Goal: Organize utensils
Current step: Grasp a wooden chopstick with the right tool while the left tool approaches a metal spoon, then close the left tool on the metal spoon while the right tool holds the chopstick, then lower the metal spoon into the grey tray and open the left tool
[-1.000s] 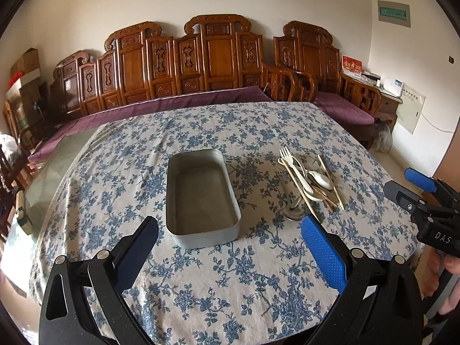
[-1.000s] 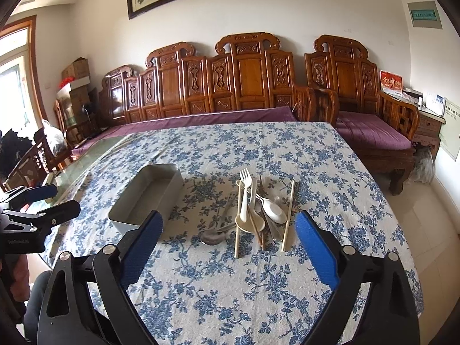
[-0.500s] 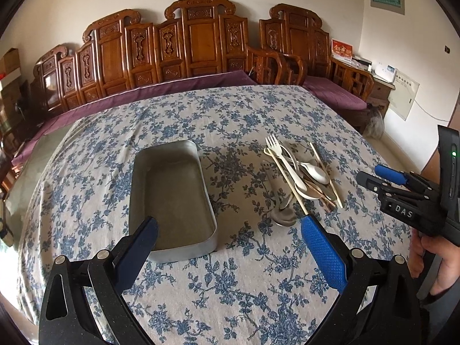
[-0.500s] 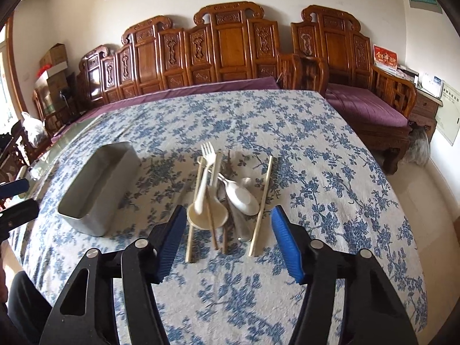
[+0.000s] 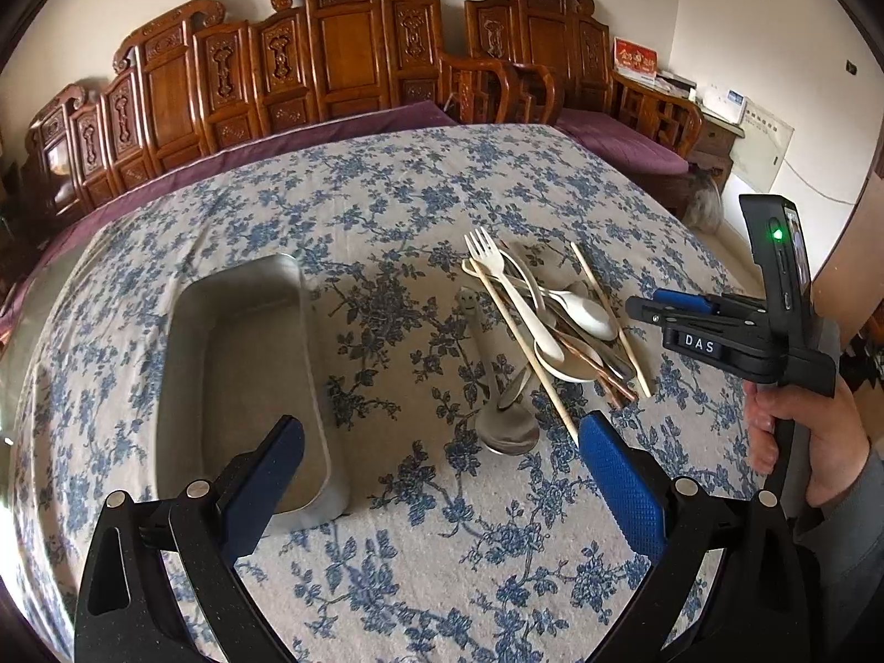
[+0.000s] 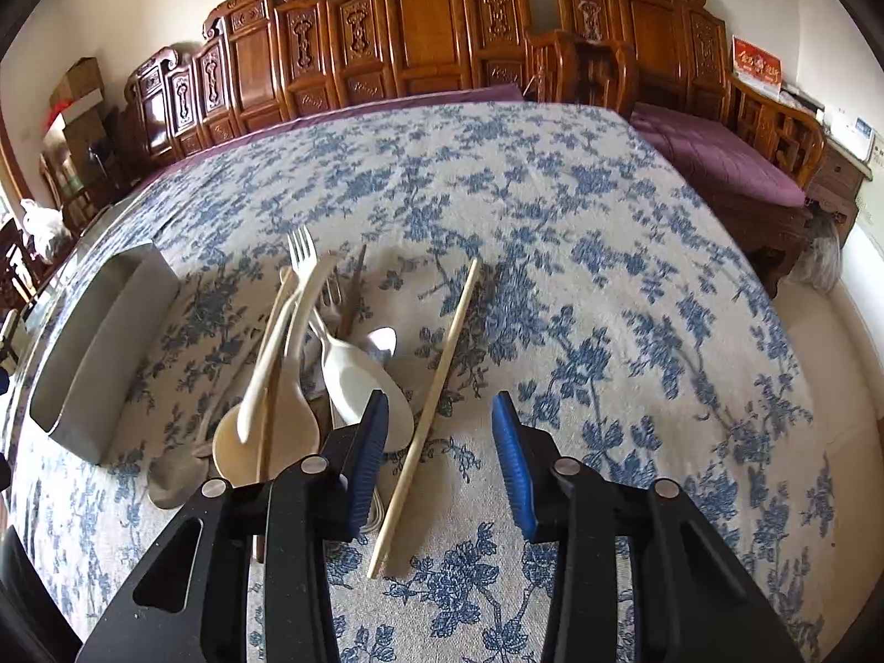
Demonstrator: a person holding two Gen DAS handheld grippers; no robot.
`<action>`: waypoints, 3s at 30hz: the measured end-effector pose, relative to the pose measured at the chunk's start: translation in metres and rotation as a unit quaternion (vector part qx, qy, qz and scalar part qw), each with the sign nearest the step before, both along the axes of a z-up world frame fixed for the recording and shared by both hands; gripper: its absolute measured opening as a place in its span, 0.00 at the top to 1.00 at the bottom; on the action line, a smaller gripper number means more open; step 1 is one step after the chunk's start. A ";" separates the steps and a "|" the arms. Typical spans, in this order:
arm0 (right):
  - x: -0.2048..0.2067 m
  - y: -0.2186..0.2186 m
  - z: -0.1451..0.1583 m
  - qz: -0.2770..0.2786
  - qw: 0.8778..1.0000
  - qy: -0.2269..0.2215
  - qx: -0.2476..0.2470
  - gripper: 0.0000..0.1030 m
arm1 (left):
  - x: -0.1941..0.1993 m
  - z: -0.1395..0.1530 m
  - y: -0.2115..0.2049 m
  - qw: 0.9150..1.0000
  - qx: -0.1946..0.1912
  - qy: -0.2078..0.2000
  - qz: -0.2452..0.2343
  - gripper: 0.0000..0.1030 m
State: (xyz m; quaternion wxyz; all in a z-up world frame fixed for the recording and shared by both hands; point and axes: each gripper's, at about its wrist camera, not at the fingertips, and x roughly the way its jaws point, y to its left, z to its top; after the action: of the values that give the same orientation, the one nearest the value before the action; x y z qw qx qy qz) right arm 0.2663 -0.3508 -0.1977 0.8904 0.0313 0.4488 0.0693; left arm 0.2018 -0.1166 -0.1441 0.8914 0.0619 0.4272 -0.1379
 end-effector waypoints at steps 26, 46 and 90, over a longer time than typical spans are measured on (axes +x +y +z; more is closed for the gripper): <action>0.011 -0.001 -0.024 0.007 0.999 0.041 -0.032 0.94 | 0.045 -0.077 -0.017 0.987 -0.063 0.141 0.045 0.58; 0.011 0.000 -0.024 0.011 0.999 0.043 -0.023 0.94 | 0.039 -0.063 -0.008 0.987 -0.078 0.115 0.075 0.99; -0.030 0.076 0.043 0.075 0.996 -0.044 -0.015 0.94 | 0.033 0.002 0.148 0.982 -0.041 -0.008 0.184 0.99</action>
State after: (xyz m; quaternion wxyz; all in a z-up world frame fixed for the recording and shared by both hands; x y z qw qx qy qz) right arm 0.2362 -0.2746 -0.1552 0.9020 -0.0185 0.4112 0.1305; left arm 0.2347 0.0310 -0.1420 0.9067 -0.0531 0.4183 0.0113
